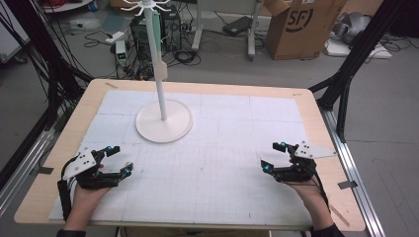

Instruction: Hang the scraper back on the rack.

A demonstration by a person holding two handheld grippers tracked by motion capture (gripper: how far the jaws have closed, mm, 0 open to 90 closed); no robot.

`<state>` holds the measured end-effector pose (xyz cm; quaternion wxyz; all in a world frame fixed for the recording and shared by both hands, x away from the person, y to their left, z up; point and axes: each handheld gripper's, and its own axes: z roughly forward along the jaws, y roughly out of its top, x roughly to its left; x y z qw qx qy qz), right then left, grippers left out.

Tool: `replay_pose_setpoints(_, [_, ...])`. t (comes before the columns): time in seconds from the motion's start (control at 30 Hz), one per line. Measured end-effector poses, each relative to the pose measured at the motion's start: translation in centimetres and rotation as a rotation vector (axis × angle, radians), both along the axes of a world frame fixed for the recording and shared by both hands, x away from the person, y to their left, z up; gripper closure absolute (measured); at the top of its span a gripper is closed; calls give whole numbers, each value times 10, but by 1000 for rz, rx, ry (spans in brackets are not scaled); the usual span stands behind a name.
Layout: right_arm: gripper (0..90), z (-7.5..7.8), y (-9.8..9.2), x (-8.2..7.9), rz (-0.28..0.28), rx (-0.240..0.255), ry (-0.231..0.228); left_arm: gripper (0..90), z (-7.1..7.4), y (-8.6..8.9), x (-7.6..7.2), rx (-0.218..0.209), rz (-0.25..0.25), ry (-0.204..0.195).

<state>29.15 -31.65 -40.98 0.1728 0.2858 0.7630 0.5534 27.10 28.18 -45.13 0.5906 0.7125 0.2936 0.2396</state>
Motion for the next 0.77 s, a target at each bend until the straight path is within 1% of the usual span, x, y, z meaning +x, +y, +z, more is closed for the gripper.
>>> replay_pose_setpoints(0.13, [173, -24, -4, -4, -23, 0, 35, 190, 0, 0, -1, 0, 2, -6])
replay_pose_setpoints(0.2, [173, -31, -5, -5, -36, -4, 35, 190, 0, 0, -1, 0, 3, -8])
replay_pose_setpoints(0.27, [173, -36, -5, -6, -33, -9, 47, 190, 0, 0, -1, 0, 5, -8])
replay_pose_setpoints(0.3, [173, -36, -5, -6, -38, -6, 51, 190, 0, 0, -1, 0, 4, -10])
replay_pose_setpoints(0.4, [174, -37, -7, -7, -46, 13, 41, 190, 0, 0, -1, 1, 5, -11])
replay_pose_setpoints(0.63, [175, -38, -11, -8, -67, 52, 37, 190, 0, -1, -1, 4, 9, -12])
replay_pose_setpoints(0.77, [175, -38, -10, -8, -71, 45, 36, 190, 0, -1, -1, 5, 12, -11])
